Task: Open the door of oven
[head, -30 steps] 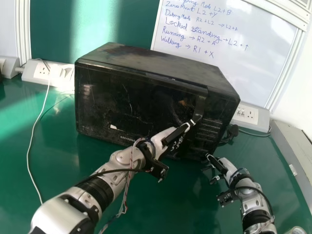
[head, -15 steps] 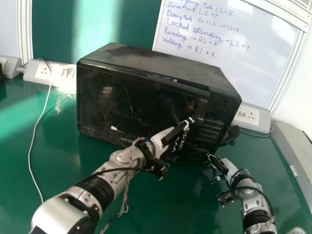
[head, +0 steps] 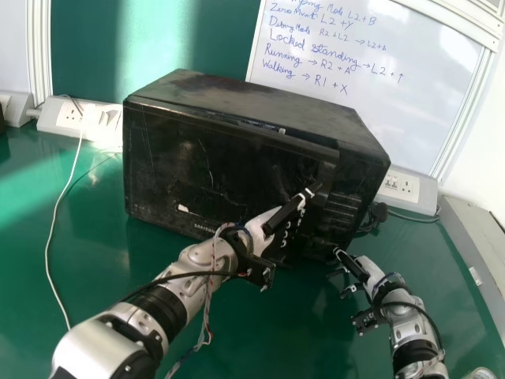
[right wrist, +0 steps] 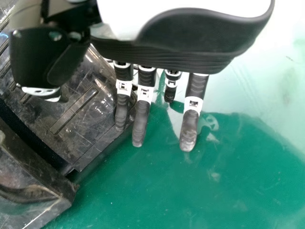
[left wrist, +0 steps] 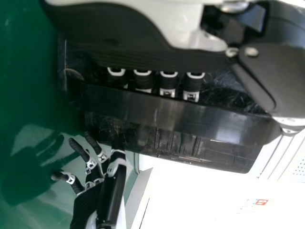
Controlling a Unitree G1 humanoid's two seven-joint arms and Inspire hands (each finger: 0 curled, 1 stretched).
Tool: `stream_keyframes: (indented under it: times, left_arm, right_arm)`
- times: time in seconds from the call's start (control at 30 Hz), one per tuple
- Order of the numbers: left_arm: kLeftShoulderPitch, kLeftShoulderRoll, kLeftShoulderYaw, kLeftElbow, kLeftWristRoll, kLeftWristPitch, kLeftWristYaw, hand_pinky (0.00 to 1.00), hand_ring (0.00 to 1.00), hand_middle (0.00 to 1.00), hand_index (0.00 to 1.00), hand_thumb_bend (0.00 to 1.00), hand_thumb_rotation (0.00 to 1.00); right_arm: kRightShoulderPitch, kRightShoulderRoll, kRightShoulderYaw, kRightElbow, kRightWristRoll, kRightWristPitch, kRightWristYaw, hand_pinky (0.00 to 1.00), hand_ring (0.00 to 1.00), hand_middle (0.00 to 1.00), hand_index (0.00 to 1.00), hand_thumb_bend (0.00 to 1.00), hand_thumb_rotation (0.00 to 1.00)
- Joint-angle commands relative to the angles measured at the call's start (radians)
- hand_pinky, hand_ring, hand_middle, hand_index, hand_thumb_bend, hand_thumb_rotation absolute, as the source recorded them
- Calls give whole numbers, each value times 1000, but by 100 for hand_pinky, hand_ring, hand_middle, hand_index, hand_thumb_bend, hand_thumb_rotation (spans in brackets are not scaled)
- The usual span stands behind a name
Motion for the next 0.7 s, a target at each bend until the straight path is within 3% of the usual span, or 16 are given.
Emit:
stream_keyframes:
  times: [0.0,0.23,0.43,0.67]
  left_arm:
    - [-21,-38,-7,0,-1,-9,-14,50,56,78,87,100,95]
    - [-13,-39,-12,1,4,-9,-8,41,49,70,82,100,96]
    - [-17,-39,-17,2,5,-5,-5,20,33,48,69,96,88]
    - [-17,-40,-29,3,15,-9,-11,12,20,33,53,100,82]
  right_arm:
    - [40,25,14,28,-13,20,28,34,46,59,71,67,92]
    - [38,26,9,31,-4,33,25,33,46,60,72,69,88]
    - [38,28,6,30,-3,31,28,32,45,59,72,66,87]
    - [37,27,10,31,-6,30,33,32,46,61,73,66,86]
